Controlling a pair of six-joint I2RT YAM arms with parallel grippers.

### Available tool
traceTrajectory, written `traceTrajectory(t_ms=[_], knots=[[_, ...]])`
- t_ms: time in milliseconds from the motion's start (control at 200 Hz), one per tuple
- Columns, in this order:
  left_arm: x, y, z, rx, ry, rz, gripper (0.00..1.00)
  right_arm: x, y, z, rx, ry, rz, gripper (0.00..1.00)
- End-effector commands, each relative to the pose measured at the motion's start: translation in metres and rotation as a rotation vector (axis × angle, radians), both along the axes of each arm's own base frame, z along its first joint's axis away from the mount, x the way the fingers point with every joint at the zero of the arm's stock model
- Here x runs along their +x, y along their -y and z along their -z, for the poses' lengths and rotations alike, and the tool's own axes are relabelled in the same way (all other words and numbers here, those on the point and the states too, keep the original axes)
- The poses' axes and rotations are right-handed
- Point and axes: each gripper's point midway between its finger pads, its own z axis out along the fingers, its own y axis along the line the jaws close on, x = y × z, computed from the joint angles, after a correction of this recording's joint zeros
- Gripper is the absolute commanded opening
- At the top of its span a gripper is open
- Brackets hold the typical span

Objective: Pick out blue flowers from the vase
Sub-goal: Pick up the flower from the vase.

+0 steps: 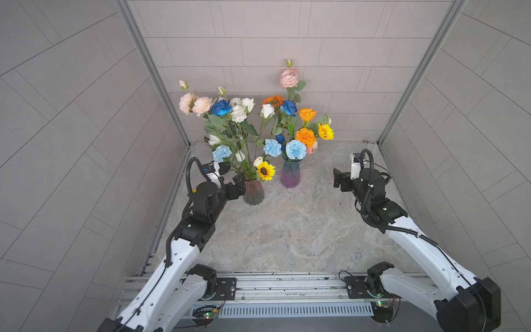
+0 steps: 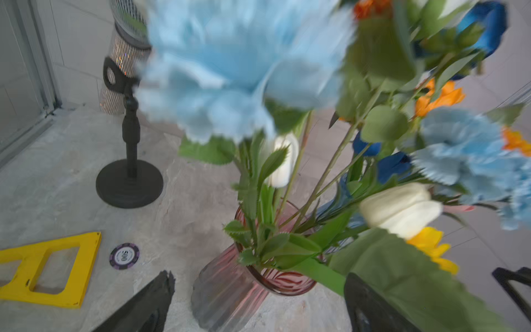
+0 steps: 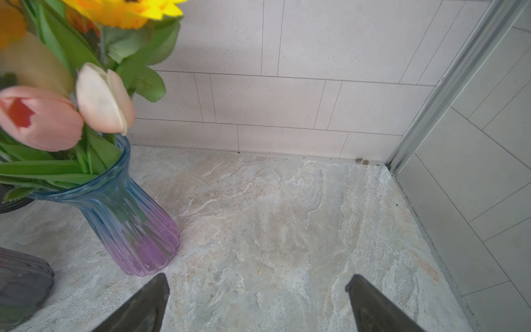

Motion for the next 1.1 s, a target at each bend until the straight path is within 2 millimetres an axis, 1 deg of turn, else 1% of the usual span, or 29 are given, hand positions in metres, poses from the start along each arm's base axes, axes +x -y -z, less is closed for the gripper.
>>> traceTrajectory(t_ms=[0,70,140,205,255,365,385,440,525,575,610,761,851,896,941,1006,1046,1096], knots=[[-0.003,-0.003,-0.015,-0.013,0.041,-0.013,0.96,-0.009,-0.005,-0.014,-0.024,0.033,-0.017,0.98],[-0.004,-0.006,-0.017,0.012,0.042,-0.024,0.97,-0.012,-0.014,-0.017,-0.033,0.038,-0.044,0.98],[-0.002,-0.008,-0.012,0.024,0.022,-0.033,0.97,-0.014,-0.025,-0.022,-0.051,0.045,-0.072,0.98],[0.000,-0.005,-0.007,0.014,0.012,-0.023,0.97,-0.017,-0.035,-0.025,-0.062,0.046,-0.101,0.98],[0.000,-0.004,-0.005,0.001,0.007,-0.021,0.97,-0.019,-0.042,-0.032,-0.067,0.059,-0.123,0.97],[-0.007,-0.011,0.001,0.004,0.005,-0.042,0.96,-0.032,-0.062,-0.049,-0.098,0.104,-0.183,0.97],[-0.012,-0.014,-0.005,0.003,0.025,-0.048,0.96,-0.035,-0.067,-0.052,-0.102,0.113,-0.198,0.97],[-0.018,-0.020,-0.005,0.025,0.022,-0.057,0.96,-0.043,-0.081,-0.062,-0.109,0.134,-0.247,0.96],[-0.024,-0.029,0.000,0.046,-0.010,-0.083,0.96,-0.054,-0.107,-0.075,-0.127,0.153,-0.327,0.95],[-0.026,-0.037,0.004,0.046,-0.030,-0.114,0.96,-0.063,-0.126,-0.084,-0.136,0.170,-0.385,0.95],[-0.028,-0.043,0.009,0.036,-0.045,-0.142,0.96,-0.070,-0.139,-0.093,-0.134,0.194,-0.423,0.95],[-0.027,-0.072,0.017,-0.110,-0.064,-0.224,0.96,-0.094,-0.195,-0.124,-0.113,0.270,-0.596,0.91],[-0.029,-0.087,0.015,-0.196,-0.049,-0.248,0.96,-0.105,-0.231,-0.133,-0.112,0.285,-0.707,0.88],[-0.033,-0.095,0.015,-0.208,-0.050,-0.272,0.96,-0.109,-0.248,-0.137,-0.108,0.296,-0.759,0.87],[-0.038,-0.107,0.014,-0.210,-0.051,-0.320,0.96,-0.110,-0.266,-0.137,-0.101,0.298,-0.808,0.86],[-0.040,-0.119,0.006,-0.209,-0.033,-0.372,0.98,-0.110,-0.289,-0.136,-0.089,0.299,-0.869,0.80],[-0.038,-0.123,-0.002,-0.214,-0.015,-0.390,0.99,-0.108,-0.303,-0.136,-0.092,0.300,-0.892,0.72],[-0.031,-0.123,-0.013,-0.234,0.010,-0.383,0.99,-0.105,-0.319,-0.136,-0.101,0.307,-0.912,0.64]])
